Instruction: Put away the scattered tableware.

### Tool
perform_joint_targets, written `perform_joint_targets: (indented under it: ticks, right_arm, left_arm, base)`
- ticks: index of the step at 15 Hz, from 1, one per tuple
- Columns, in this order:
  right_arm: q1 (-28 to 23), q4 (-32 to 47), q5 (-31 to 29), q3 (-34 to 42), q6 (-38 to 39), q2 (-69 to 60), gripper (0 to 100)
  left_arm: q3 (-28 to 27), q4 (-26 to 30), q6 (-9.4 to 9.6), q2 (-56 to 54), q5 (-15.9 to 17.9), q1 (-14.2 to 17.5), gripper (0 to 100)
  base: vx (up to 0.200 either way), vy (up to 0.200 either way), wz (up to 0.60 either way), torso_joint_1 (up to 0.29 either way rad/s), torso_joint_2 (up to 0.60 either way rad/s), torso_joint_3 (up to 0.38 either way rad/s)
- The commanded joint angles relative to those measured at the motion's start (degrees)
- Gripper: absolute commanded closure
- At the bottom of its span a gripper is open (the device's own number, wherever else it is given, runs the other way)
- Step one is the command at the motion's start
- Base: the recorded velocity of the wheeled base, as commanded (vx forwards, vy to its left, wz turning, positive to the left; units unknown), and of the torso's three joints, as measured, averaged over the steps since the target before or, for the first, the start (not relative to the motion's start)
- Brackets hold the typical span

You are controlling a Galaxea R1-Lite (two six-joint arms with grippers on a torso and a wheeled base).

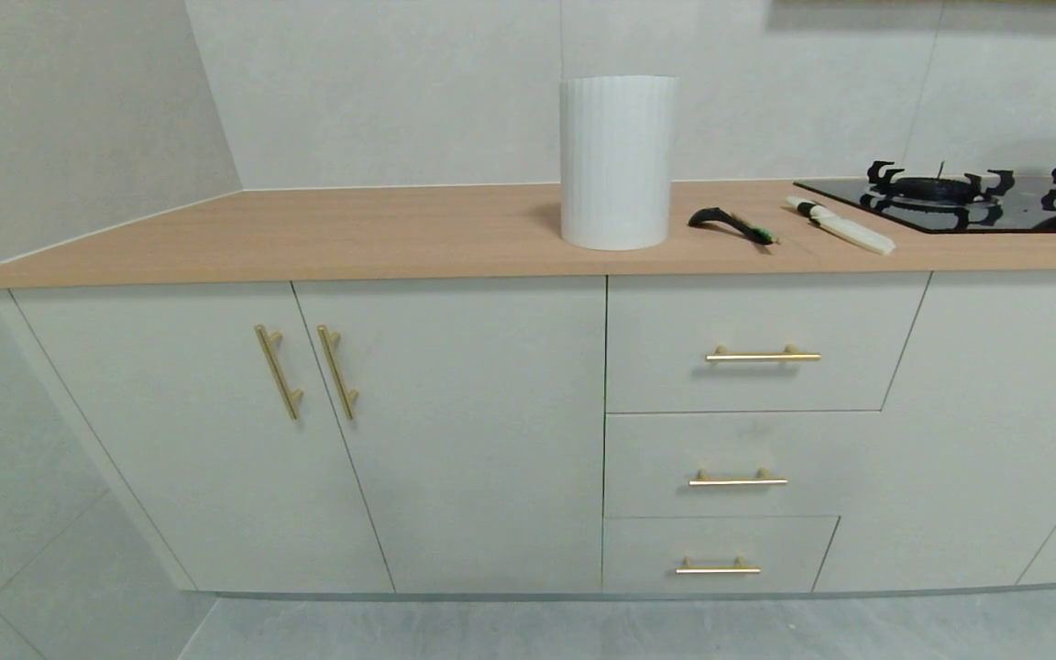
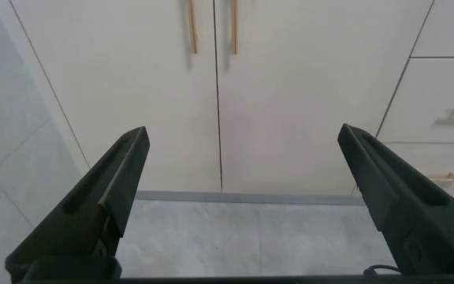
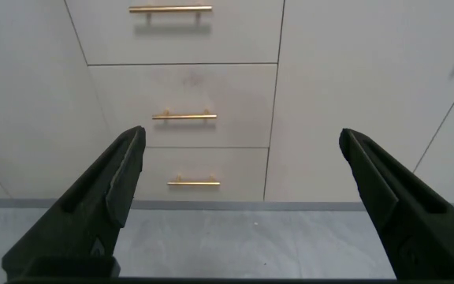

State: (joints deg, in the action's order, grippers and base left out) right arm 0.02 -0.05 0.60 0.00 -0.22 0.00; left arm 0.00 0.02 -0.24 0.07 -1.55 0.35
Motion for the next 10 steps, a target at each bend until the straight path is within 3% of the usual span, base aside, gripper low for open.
perform_joint_targets:
  ticks: [1,5,10]
  right_arm:
    - [-0.02,-0.04,0.02,0.00,-0.04,0.09,0]
    - [-0.02,-0.04,0.02,0.00,0.04,0.00,0]
    - [-0.02,-0.04,-0.07,0.00,0.04,0.00,0]
  left_arm:
    - [0.00,0.06,-0.02,0.01,-0.03,0.00,0]
    - [0.00,0.06,0.07,0.01,0.05,0.00,0]
    - [0.00,-0.02,0.07,0.01,0.05,0.00,0]
  base:
    - [0.200,0.000,0.00,0.002,0.00,0.002]
    - [0.200,0.000,0.00,0.004,0.00,0.002]
    - [0.000,0.000,0.00,0.000,0.00,0.000]
